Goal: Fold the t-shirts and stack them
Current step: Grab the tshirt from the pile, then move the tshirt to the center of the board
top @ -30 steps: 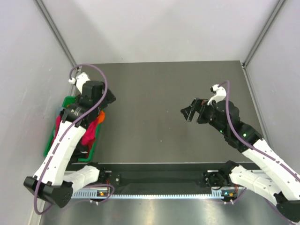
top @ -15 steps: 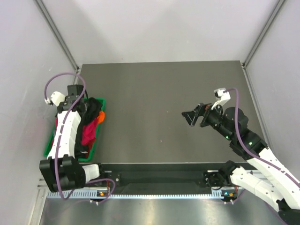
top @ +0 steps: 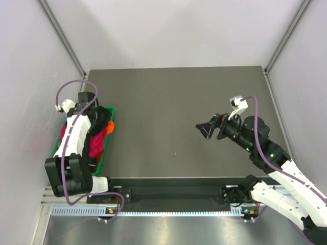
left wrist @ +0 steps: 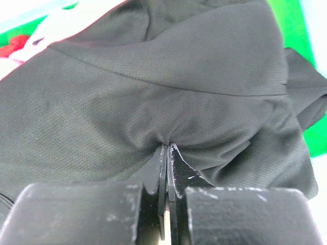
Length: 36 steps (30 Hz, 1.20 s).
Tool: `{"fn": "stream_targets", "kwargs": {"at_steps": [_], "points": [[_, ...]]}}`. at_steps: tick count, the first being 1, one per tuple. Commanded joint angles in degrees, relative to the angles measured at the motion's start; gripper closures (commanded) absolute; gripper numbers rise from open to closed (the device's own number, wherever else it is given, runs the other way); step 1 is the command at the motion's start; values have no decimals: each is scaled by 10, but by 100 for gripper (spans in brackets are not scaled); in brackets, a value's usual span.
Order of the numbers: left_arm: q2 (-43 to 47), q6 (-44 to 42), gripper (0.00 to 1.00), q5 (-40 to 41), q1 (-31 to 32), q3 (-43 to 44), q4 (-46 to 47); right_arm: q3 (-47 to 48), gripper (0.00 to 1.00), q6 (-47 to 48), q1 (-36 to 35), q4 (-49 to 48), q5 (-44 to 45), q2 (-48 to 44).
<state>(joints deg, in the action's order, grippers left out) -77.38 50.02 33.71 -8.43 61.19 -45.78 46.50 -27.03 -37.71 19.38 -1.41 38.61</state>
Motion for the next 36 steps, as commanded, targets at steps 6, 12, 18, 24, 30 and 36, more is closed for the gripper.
{"fn": "stream_targets", "kwargs": {"at_steps": [6,12,18,24,30,36], "points": [[49,-83,100,-88,12,122,55,11,0,-10,1,-13,-2,-15],[41,-101,100,-76,41,183,31,-5,0,-20,0,-14,-12,-19],[36,-140,100,-271,75,248,211,3,0,-13,1,-12,-26,-15],[-115,-134,100,-334,252,607,234,-4,0,-12,1,-32,-11,-5],[-139,-106,100,-389,419,640,314,0,0,-20,1,-19,-9,0],[-86,-86,100,-342,438,393,357,-15,0,-40,1,5,36,-37]]}}
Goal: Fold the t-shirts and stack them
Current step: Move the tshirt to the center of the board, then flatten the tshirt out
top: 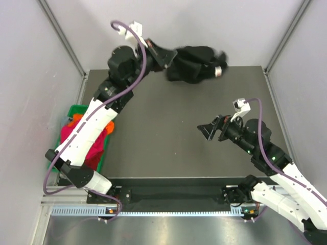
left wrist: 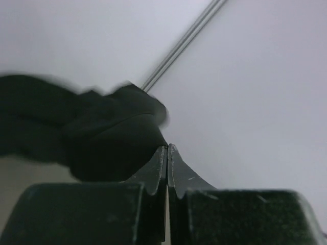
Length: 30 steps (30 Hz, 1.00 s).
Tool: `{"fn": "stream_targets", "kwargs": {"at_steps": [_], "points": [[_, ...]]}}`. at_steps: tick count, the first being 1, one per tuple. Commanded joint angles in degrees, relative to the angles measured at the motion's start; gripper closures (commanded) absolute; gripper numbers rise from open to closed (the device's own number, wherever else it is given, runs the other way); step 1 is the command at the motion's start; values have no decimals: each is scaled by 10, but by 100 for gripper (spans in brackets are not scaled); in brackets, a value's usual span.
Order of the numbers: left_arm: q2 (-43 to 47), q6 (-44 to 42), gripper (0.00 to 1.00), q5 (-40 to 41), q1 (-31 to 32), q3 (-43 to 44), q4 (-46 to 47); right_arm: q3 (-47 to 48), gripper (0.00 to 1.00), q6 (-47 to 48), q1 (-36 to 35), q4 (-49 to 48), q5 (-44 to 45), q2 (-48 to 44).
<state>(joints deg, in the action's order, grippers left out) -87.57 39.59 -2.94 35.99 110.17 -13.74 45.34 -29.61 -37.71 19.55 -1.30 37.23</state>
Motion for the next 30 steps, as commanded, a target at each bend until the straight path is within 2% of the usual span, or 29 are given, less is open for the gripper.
{"fn": "stream_targets", "kwargs": {"at_steps": [1,3,4,5,7,11,12,14,15,18,20,22,23,24,26,30], "points": [[22,17,100,48,-6,-132,36,-3,0,-17,1,12,55,-26],[40,11,100,74,-6,-207,43,-3,0,-26,1,46,79,-30],[43,4,100,75,-6,-281,49,-3,0,-30,2,61,110,-31],[49,-11,100,82,-7,-316,52,-2,0,-44,1,77,125,-33],[45,-12,100,93,-7,-400,26,-2,0,-70,1,131,174,-34],[26,16,100,96,-8,-499,-29,-36,0,-142,2,176,220,-41],[19,27,82,101,-8,-512,-38,-42,0,-156,2,179,228,-31],[11,28,55,111,-9,-519,-81,-46,0,-163,11,181,253,-2],[7,13,46,106,-8,-516,-87,-46,0,-165,18,178,258,18],[13,-15,38,66,-7,-506,-76,-35,0,-140,96,140,195,140],[11,-25,37,49,-6,-496,-74,-36,0,-129,190,117,114,180],[-5,-31,36,40,-3,-479,-81,-43,6,-121,286,66,41,225],[-13,-30,36,33,-3,-475,-90,-46,9,-121,313,50,25,241],[-23,-31,36,33,0,-477,-90,-46,15,-128,352,23,17,271],[-31,-32,36,0,3,-490,-68,-34,24,-136,373,-4,16,305],[-44,-31,36,-72,6,-535,-1,-2,32,-142,409,-12,28,397]]}}
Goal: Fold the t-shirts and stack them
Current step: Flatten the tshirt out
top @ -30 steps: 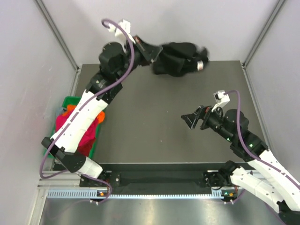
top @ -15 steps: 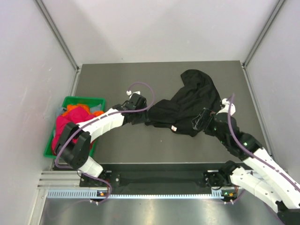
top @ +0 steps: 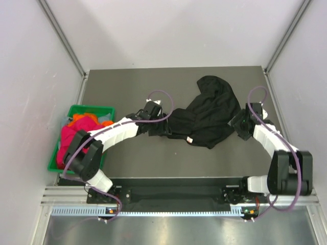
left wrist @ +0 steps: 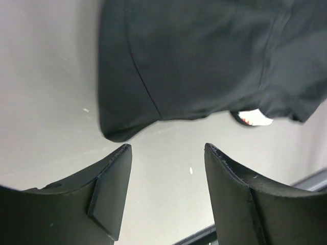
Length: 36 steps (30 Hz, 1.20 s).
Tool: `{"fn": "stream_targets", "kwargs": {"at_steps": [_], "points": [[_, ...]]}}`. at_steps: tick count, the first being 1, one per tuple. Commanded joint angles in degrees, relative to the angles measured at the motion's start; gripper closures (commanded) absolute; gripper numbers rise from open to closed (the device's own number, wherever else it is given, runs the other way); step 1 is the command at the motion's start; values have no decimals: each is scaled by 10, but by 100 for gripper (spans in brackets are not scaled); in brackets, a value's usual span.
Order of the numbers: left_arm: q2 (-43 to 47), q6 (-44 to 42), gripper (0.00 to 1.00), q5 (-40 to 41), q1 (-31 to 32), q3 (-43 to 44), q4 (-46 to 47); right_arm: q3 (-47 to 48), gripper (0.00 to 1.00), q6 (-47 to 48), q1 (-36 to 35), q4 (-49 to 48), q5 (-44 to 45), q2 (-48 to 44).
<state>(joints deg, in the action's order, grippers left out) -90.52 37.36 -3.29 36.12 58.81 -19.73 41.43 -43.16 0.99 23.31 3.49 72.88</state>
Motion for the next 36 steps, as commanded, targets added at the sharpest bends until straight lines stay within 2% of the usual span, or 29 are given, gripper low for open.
{"fn": "stream_targets", "kwargs": {"at_steps": [1,8,16,22,25,28,29,31,33,36], "points": [[-20,-9,36,-75,4,-22,62,39,33,-9,32,-54,-18,50],[-51,-21,36,-52,5,-5,70,30,38,-5,71,-117,-11,93],[-103,-32,35,-14,-2,49,52,48,46,13,89,-134,6,147],[-134,-32,40,18,-12,81,36,49,63,29,92,-154,34,173],[-159,-31,46,28,-14,104,21,45,70,31,96,-174,34,178],[-181,-31,61,45,-18,126,7,43,82,26,96,-192,36,180],[-187,-30,72,44,-21,131,6,43,89,25,96,-194,35,180],[-191,-32,87,43,-25,135,0,46,100,28,97,-198,36,179],[-192,-29,100,47,-31,143,-10,52,100,37,96,-190,36,176],[-175,-22,100,69,-35,150,-28,67,100,42,96,-159,42,142]]}}
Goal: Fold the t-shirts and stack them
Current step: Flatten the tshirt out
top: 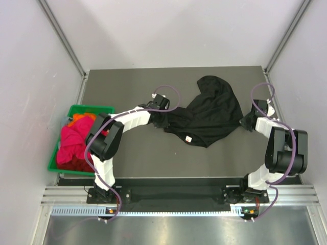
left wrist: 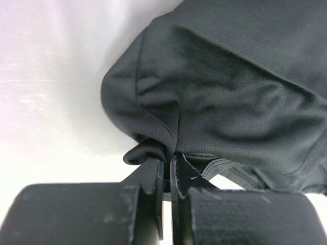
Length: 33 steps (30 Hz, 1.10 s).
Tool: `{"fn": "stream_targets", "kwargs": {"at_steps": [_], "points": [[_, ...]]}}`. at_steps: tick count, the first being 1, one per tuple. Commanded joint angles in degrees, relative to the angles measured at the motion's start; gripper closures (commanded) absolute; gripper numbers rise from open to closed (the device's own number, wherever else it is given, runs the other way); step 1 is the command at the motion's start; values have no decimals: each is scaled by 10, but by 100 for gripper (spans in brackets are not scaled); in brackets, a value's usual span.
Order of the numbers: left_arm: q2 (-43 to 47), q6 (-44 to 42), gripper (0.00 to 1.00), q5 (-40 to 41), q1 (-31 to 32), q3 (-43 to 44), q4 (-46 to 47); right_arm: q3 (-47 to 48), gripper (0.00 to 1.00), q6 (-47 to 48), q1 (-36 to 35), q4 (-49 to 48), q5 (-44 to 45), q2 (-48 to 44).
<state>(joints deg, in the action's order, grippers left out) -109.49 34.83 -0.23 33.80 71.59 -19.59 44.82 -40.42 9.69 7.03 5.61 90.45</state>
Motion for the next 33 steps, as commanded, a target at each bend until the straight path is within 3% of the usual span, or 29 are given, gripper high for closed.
{"fn": "stream_targets", "kwargs": {"at_steps": [1,11,16,20,21,22,25,26,29,32,33], "points": [[28,4,100,56,-12,25,-42,44,100,16,9,17,27,-47],[138,-22,100,98,-22,121,-106,176,100,37,7,196,41,-251],[223,-19,100,46,-22,135,-114,228,100,33,7,276,13,-346],[279,-20,99,6,-22,91,-111,184,100,20,5,297,-53,-434],[285,-23,96,-16,-22,77,-109,166,100,19,3,301,-72,-447],[290,-24,82,-27,-22,61,-110,124,100,19,3,303,-92,-461],[290,-16,59,-25,-23,-15,-134,30,100,23,3,309,-128,-505],[287,-9,56,21,-22,-46,-164,8,100,24,2,309,-137,-520],[288,-14,48,44,-22,-91,-174,-73,100,26,2,301,-172,-537],[294,-41,47,16,-21,-88,-158,-116,100,33,2,291,-186,-550],[297,-53,47,-26,-20,-87,-137,-122,100,35,1,288,-186,-556]]}}
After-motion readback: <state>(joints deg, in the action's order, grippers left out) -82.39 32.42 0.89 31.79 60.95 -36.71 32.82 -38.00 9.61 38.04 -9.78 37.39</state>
